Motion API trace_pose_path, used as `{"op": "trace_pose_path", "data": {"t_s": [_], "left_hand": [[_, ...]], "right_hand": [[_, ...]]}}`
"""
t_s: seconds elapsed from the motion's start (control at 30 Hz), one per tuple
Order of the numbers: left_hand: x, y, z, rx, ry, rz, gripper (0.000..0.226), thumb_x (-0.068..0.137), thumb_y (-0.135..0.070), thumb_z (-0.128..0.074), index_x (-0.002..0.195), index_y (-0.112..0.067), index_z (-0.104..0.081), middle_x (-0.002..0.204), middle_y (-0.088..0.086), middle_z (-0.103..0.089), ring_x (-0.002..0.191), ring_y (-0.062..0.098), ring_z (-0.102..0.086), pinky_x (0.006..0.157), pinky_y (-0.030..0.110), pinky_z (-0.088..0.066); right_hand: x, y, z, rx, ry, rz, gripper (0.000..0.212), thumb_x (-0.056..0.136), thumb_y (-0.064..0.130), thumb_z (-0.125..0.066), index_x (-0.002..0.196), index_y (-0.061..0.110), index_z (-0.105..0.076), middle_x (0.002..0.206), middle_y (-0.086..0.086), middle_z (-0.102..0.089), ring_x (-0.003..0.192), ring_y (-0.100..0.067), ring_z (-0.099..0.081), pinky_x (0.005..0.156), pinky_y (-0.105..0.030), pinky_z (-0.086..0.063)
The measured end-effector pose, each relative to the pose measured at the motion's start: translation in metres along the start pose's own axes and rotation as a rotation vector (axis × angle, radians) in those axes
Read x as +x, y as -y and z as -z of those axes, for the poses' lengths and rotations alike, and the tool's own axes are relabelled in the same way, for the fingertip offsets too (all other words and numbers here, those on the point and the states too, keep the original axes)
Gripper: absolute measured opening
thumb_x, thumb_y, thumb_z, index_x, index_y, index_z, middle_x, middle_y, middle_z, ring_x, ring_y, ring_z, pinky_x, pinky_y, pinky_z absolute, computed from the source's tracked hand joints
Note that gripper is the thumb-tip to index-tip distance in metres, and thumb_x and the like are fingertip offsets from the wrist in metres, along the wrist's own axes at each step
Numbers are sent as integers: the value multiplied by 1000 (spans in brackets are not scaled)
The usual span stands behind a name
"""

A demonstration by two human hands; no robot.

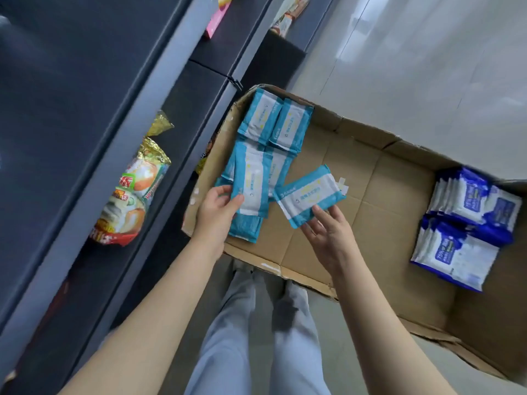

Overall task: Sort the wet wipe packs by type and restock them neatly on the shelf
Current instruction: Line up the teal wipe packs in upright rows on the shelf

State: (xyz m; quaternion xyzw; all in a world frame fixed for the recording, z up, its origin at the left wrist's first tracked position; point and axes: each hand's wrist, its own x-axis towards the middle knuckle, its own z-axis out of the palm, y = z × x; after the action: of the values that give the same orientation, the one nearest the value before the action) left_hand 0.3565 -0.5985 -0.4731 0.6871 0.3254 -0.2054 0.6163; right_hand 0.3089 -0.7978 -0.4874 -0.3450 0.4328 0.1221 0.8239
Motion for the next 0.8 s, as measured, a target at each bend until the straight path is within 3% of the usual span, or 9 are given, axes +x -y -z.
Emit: {"op": "trace_pose_path", "data": {"t_s": [0.17, 0.27, 0.4, 0.53, 0.67, 0.8], "left_hand": [[-144, -47, 22, -284, -20, -54, 24, 98, -11, -56, 120, -18, -61, 111, 0, -72, 95, 12, -68, 77, 28, -53], [-229, -72, 43, -522, -93, -94, 15, 98, -13, -55, 110, -15, -64, 103, 5, -73, 89, 17, -71, 78, 37, -55], [-326, -88, 80, -729, -198, -252, 12, 99, -22, -54, 106, -16, -63, 98, 3, -76, 89, 22, -74, 74, 45, -60], [-399, -88, 132, -851, -345, -372, 15, 98, -28, -56, 104, -15, -60, 94, 5, -76, 83, 23, -74, 61, 41, -62], [-461, -69, 193, -865, -453, -504, 18, 95, -22, -58, 110, -12, -62, 103, 7, -75, 91, 22, -73, 61, 34, -61], [-522, -23, 259, -904, -582, -584, 18, 95, -13, -58, 112, -15, -63, 108, 3, -74, 98, 19, -72, 66, 33, -61]], "right_hand": [[-132, 56, -11, -28, 178, 73, 36, 88, 19, -61, 124, 17, -58, 112, -6, -72, 93, -18, -72, 86, -34, -58], [-202, 83, -34, -93, 291, 126, 32, 87, 21, -61, 119, 17, -58, 106, -5, -72, 87, -15, -70, 82, -31, -56], [-282, 102, -71, -250, 503, 150, 35, 86, 18, -64, 120, 12, -59, 107, -6, -71, 94, -19, -69, 83, -30, -55], [-352, 87, -114, -348, 605, 137, 22, 91, 15, -64, 112, 12, -58, 101, -4, -74, 92, -18, -73, 77, -31, -61], [-409, 43, -160, -400, 715, 153, 9, 93, 17, -62, 102, 16, -60, 94, -5, -72, 78, -19, -66, 61, -27, -54], [-462, -24, -188, -447, 866, 84, 14, 97, 20, -57, 110, 16, -61, 101, -7, -74, 88, -22, -72, 72, -36, -61]]}}
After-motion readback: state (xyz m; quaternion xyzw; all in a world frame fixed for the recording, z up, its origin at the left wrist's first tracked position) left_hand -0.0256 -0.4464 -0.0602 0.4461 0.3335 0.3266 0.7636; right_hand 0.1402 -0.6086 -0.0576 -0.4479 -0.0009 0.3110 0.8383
